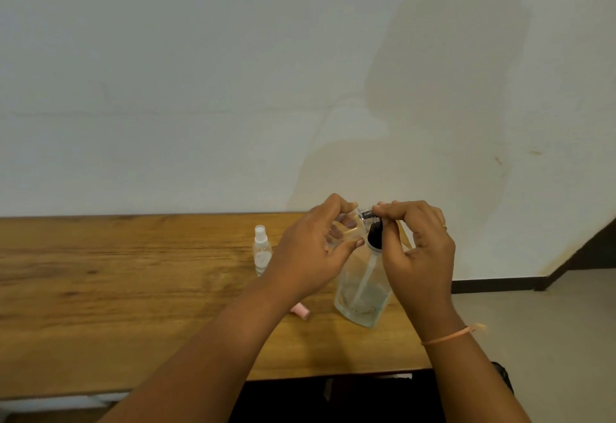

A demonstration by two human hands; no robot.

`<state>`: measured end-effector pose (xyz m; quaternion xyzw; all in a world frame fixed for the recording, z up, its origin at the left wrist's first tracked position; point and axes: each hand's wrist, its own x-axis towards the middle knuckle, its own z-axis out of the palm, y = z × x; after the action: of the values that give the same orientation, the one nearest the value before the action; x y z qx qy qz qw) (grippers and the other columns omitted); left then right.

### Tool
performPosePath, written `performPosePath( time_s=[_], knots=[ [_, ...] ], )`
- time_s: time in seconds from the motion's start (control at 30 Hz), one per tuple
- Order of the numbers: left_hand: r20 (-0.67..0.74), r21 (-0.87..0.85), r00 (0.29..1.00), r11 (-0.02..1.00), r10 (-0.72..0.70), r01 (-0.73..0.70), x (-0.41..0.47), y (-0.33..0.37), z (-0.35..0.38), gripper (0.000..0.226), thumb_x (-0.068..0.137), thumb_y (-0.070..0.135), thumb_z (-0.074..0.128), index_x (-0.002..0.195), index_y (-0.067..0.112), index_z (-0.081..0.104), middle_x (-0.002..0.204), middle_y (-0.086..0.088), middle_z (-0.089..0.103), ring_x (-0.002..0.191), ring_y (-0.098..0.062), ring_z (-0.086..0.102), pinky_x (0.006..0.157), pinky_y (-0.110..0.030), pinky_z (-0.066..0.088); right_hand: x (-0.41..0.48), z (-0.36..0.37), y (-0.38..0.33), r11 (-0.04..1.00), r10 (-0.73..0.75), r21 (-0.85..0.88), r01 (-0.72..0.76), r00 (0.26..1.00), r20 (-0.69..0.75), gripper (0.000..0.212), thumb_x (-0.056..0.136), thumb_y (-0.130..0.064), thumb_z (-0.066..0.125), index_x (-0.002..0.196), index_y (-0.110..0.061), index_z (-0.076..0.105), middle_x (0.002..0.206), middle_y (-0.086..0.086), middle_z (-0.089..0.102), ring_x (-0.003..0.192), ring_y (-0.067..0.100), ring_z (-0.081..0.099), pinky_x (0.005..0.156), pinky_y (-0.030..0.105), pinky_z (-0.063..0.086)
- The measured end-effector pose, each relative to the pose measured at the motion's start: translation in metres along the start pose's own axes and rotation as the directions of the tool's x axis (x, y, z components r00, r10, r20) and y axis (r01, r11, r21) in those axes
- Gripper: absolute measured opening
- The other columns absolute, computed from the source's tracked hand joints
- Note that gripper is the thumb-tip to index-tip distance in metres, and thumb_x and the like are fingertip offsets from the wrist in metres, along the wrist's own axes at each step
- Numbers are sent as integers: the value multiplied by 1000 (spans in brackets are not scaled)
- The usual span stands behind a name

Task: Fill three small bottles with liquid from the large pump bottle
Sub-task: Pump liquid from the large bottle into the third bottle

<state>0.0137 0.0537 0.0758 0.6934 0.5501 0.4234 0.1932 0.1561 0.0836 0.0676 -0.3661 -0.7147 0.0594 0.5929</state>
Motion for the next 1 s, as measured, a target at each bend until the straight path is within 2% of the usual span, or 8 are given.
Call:
performPosePath(
  time_s=[0.17, 0.3, 0.4, 0.5, 0.6, 0.73, 0.87, 1.0],
  knots=[
    [5, -12, 1000, 1000, -22, 22, 2, 0, 2, 31, 83, 31, 67, 96, 37, 40, 98, 21, 58, 90, -2, 59, 76, -25, 51, 0, 4, 4, 1000, -4, -31, 5, 1000, 19, 20, 82, -10, 45, 86, -13, 64, 84, -7, 59, 83, 10, 53, 79, 11, 32],
    [36, -10, 997, 997, -74, 75, 1, -4, 7, 32, 84, 31, 66, 87, 39, 36, 96, 19, 57, 89, -5, 60, 75, -32, 54, -9, 9, 13, 998, -9, -58, 10, 1000, 21, 22, 84, -8, 43, 86, -9, 65, 85, -8, 54, 85, 2, 44, 74, 21, 33],
    [44, -33, 993, 994, -106, 107, -2, -9, 7, 30, 84, 30, 67, 89, 37, 38, 95, 20, 57, 87, -6, 61, 76, -36, 55, -9, 9, 14, 998, 6, -67, -4, 1000, 28, 23, 84, -7, 45, 87, -12, 67, 87, -10, 51, 86, 5, 47, 77, 18, 32],
    [28, -73, 994, 991, -106, 108, -4, -10, 7, 29, 83, 31, 67, 90, 39, 40, 96, 20, 59, 88, -4, 62, 77, -36, 55, -7, 8, 11, 998, 28, -48, -27, 999, 16, 24, 81, 0, 49, 86, -15, 67, 86, -10, 53, 86, 6, 51, 78, 21, 34],
    [-10, -75, 997, 994, -75, 74, -4, -6, 8, 33, 83, 32, 68, 94, 44, 39, 103, 20, 59, 93, -2, 61, 80, -32, 55, -1, 3, 6, 1000, 24, -12, -24, 1000, 18, 23, 82, -4, 48, 87, -19, 65, 86, -9, 58, 87, 12, 56, 80, 15, 35],
    [-40, -77, 998, 996, -57, 54, -1, -3, 9, 34, 83, 34, 67, 106, 40, 43, 101, 23, 59, 93, 0, 60, 79, -26, 54, 4, -2, 3, 1000, 3, -10, -3, 999, 35, 19, 84, -9, 49, 90, -20, 64, 87, -9, 60, 85, 16, 56, 76, 12, 39],
    [-42, -60, 998, 997, -57, 54, 1, -2, 10, 34, 83, 34, 67, 107, 38, 43, 99, 21, 59, 89, 0, 60, 76, -29, 54, 3, -5, 6, 996, -4, -84, 8, 999, 47, 18, 84, -3, 54, 94, -10, 66, 92, -9, 58, 89, 14, 56, 78, 12, 41],
    [-13, -41, 998, 997, -69, 68, 2, -1, 8, 31, 83, 34, 66, 105, 31, 45, 100, 17, 60, 86, -2, 60, 74, -31, 55, -2, 2, 6, 992, -22, -122, 24, 1000, 22, 22, 84, -12, 46, 90, -6, 66, 90, -3, 59, 88, 9, 52, 81, 11, 36]
  ],
)
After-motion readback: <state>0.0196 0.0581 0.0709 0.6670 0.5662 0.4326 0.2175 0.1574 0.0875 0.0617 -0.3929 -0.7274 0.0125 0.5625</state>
